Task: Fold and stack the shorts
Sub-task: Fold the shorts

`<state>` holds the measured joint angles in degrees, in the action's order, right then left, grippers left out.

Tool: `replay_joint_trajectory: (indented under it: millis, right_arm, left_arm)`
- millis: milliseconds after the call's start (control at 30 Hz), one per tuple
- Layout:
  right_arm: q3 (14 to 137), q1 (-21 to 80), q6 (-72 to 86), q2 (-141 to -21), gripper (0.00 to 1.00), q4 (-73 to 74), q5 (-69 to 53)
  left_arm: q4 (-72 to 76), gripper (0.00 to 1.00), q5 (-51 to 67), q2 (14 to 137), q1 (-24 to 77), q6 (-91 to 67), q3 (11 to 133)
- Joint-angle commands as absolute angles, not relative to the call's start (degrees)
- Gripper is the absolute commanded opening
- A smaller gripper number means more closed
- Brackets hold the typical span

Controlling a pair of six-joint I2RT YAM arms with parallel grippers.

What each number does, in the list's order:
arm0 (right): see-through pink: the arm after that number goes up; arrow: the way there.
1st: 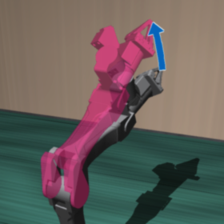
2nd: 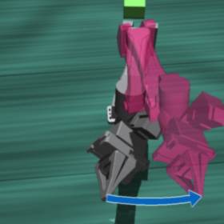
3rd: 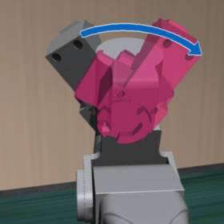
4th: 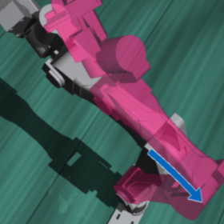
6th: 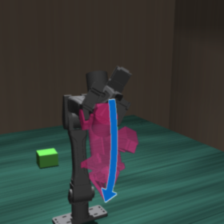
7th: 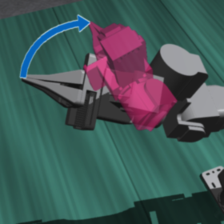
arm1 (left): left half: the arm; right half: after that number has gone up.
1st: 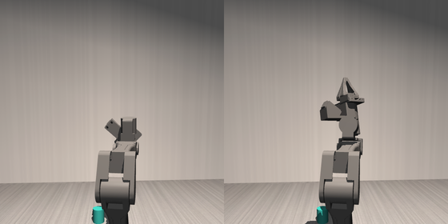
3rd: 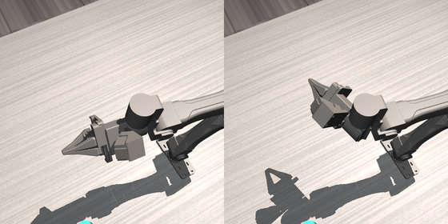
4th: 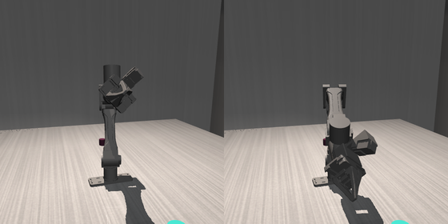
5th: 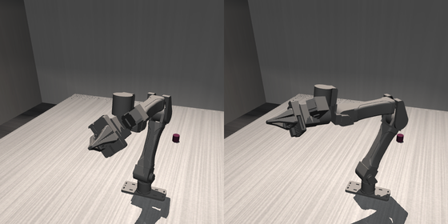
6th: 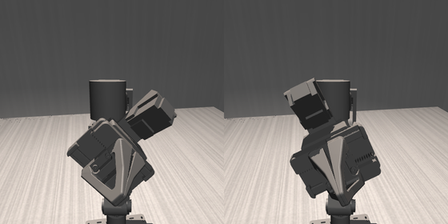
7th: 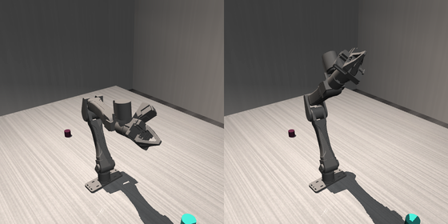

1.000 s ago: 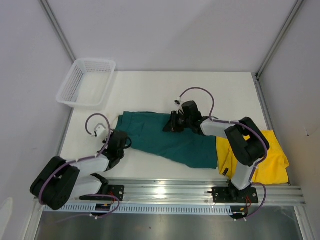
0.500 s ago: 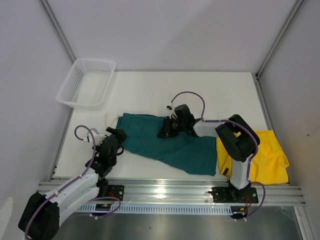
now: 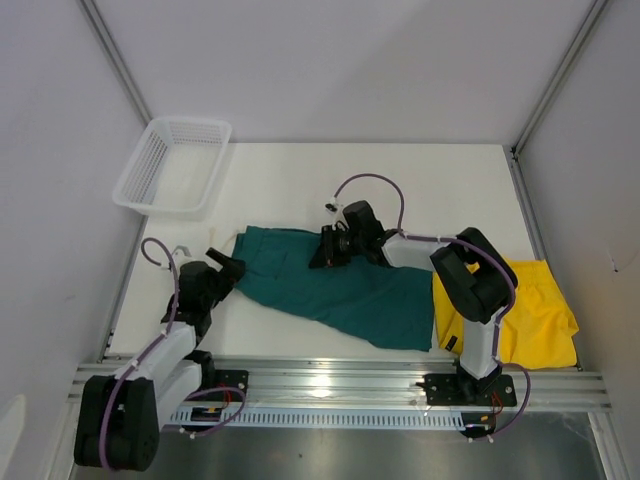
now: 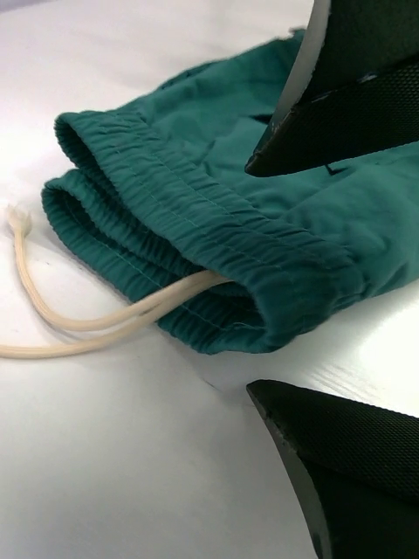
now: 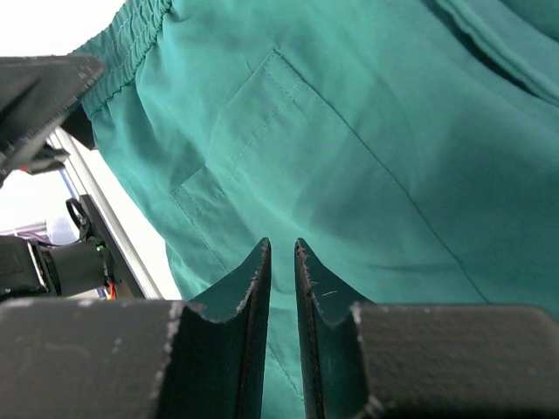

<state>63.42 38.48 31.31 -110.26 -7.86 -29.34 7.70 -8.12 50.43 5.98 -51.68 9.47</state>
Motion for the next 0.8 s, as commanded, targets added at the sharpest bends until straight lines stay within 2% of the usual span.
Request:
replay_joint_trajectory:
  millis: [0,133,367,600,767]
  right_arm:
    - [63.11,38.06,30.50,-111.00,0.20,-9.67,-30.32]
    - [62.14,37.71,30.85,-111.18,0.19,-10.81,-31.11]
    - [61.70,37.27,31.38,-111.71,0.19,-12.04,-32.61]
    - [61.17,37.27,31.11,-112.06,0.19,-12.83,-33.13]
    - [60.56,37.35,31.20,-111.62,0.19,-13.54,-33.49]
  left_arm:
    - [14.49,0.99,9.97,54.12,-0.42,-48.69,9.58]
    - [19.59,0.99,16.69,59.04,-7.02,-48.16,8.70]
    - [26.72,0.99,24.08,71.44,-10.11,-48.25,9.31]
    - [25.06,0.99,23.65,76.81,-10.28,-47.99,12.30]
    - [22.06,0.93,20.31,77.52,-10.28,-48.08,15.03]
